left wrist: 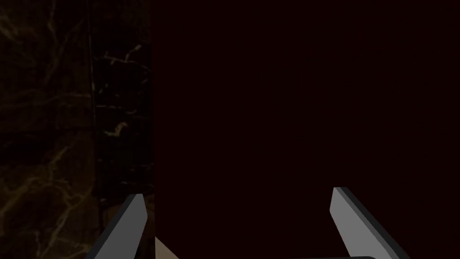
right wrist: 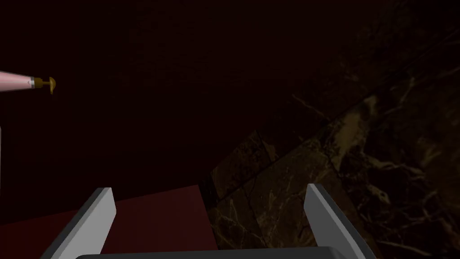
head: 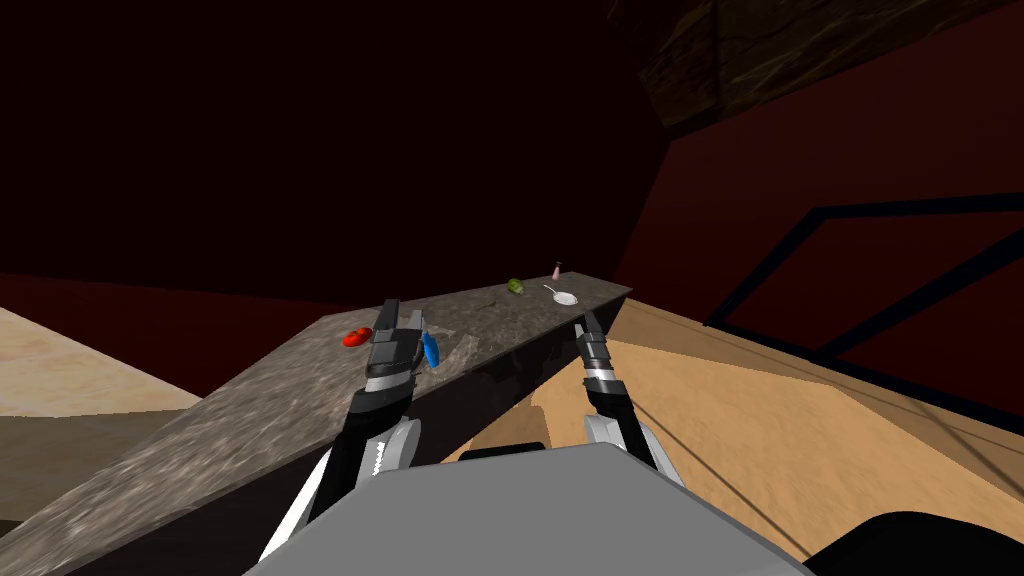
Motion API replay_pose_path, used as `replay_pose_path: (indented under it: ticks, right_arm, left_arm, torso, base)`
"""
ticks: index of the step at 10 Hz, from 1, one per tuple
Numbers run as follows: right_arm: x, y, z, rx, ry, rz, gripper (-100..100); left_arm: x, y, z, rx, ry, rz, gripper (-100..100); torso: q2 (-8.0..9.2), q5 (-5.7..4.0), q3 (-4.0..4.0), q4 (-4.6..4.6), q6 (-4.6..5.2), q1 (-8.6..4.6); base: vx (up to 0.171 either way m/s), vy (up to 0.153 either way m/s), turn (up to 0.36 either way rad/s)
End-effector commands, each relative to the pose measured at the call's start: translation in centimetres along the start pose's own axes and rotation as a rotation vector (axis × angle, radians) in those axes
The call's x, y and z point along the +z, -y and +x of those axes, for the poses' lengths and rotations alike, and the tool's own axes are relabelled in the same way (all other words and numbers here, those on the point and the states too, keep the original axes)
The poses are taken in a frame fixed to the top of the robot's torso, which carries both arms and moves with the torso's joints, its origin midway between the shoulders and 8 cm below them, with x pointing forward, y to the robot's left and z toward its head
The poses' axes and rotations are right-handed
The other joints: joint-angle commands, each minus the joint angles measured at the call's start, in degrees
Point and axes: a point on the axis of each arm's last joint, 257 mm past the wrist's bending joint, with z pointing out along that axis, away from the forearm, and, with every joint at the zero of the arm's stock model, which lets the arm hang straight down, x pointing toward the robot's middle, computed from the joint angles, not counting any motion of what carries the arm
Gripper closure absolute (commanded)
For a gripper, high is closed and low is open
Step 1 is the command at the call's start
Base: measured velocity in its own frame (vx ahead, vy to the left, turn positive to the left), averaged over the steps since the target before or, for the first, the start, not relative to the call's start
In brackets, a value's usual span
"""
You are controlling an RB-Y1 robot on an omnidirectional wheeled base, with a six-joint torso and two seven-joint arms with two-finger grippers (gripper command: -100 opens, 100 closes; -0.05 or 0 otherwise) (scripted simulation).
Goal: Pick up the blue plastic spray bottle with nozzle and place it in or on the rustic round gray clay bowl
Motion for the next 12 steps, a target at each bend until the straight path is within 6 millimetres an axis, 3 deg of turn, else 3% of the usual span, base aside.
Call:
replay_pose_path:
  ticks: [1,6,12]
  right_arm:
    - [0.0,0.0,0.0,0.000,0.000,0.000,0]
    - [0.0,0.0,0.0,0.000,0.000,0.000,0]
    - [0.0,0.0,0.0,0.000,0.000,0.000,0]
  left_arm:
    - [-0.2,-0.4,0.2,0.019,-0.030,-0.012,-100]
    - [-1.6,-3.3,0.2,0.128,-0.141,-0.108,-100]
    - [-4.7,-8.4,-2.3,0.314,-0.243,-0.299,-100]
  torso:
    - [0.00,0.00,0.00,0.00,0.00,0.00]
    - [0.10,-0.03,0.06,0.02,0.00,-0.15]
    - [0.20,-0.08,0.12,0.05,0.00,-0.34]
  base:
    - [0.000,-0.011,0.000]
    - [-0.018,-0.043,0.007]
    - [-0.042,-0.085,0.012]
